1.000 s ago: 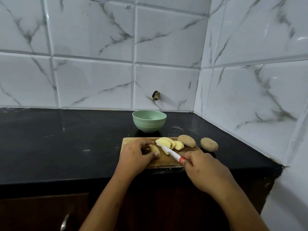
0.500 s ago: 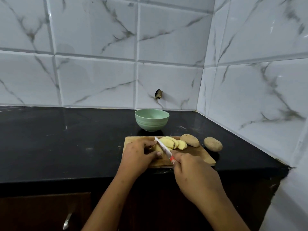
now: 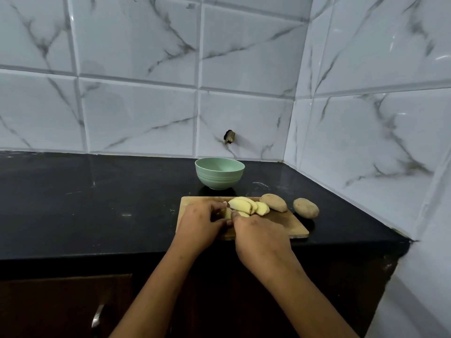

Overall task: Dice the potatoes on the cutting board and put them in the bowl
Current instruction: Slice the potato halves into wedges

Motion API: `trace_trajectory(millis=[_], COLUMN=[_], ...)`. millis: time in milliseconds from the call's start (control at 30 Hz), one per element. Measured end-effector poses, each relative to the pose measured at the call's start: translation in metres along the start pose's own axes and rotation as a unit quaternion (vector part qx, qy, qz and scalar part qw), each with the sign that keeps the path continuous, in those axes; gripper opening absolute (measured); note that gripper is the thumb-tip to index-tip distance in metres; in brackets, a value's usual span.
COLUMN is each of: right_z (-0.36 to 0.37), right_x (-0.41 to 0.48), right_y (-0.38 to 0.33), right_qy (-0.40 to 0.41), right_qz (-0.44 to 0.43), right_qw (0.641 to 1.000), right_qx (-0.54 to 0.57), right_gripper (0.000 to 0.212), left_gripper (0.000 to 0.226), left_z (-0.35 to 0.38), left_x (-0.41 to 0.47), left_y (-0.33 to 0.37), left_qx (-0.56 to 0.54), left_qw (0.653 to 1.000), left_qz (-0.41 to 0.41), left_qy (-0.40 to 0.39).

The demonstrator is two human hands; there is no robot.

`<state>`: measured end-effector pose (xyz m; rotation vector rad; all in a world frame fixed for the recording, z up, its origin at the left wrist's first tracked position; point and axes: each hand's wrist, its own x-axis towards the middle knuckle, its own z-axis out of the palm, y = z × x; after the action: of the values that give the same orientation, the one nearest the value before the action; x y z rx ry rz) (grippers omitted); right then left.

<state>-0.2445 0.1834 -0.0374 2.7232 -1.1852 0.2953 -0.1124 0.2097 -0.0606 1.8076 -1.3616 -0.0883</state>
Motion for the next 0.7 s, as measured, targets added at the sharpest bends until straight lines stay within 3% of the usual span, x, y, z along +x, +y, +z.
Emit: trace_trajectory(millis=[167,300,467,700], right_z=[0.002,0.002,0.003,0.006], right_x=[-0.018,-0.018,0.001,0.005], right_y=[0.008,0.018,0.052,0.063], right_qy=[-0.019,-0.014,-0.065,0.039], right_qz=[-0.005,-0.006,0.023,0.067], right_qw=[1.000,0.999,0.958,0.918], right_qx=[-0.006,0.033,0.277,0.388], right_gripper=[0.056,0.038,0.037,0.039], left_gripper=[0.047,0.049,0.047,0.043], left_z=[0.000,-0.003,-0.006,-0.003], left_x=[0.000,-0.001,-0.003,-0.001], left_y=[0.003,0.004,0.003,0.001], left_qx=[0.018,0.014,0.005,0.009], left_qw=[1.000,1.000,1.000,1.000], left_qz=[-0.014,-0.017,-0.021,-0.022], left_qy=[-0.005,-0.006,-0.013,0.002])
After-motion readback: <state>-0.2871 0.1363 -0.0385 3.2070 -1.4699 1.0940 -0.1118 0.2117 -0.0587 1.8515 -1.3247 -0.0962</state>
